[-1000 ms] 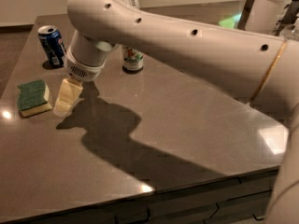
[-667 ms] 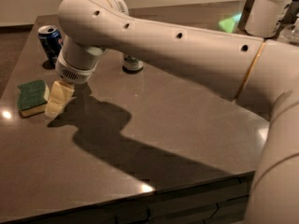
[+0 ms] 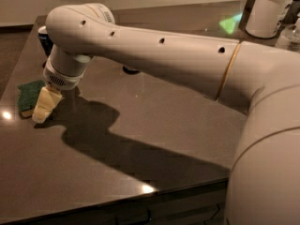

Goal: Pick sponge

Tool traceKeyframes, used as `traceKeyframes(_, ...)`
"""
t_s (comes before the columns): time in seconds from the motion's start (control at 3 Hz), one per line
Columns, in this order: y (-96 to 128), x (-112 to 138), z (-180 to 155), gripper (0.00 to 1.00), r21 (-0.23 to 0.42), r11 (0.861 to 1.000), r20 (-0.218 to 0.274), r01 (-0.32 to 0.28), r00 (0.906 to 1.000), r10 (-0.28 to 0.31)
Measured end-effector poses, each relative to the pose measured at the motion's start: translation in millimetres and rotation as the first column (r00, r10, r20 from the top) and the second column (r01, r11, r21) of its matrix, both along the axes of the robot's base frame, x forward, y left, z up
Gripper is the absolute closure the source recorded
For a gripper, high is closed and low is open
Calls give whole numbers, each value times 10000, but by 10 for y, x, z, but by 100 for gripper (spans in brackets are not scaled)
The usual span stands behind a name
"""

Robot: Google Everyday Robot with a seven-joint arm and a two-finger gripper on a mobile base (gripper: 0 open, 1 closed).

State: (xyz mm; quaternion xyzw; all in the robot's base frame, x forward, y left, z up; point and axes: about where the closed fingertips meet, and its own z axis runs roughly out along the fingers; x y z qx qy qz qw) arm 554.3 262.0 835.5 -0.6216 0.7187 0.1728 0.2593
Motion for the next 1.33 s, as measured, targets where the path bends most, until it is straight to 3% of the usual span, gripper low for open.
traceKeyframes(0.33, 141, -40, -8, 0, 171, 9998, -28, -119, 9999, 119)
traceKeyframes(1.33, 274, -119, 43, 65, 355, 9994, -117, -37, 9999, 41)
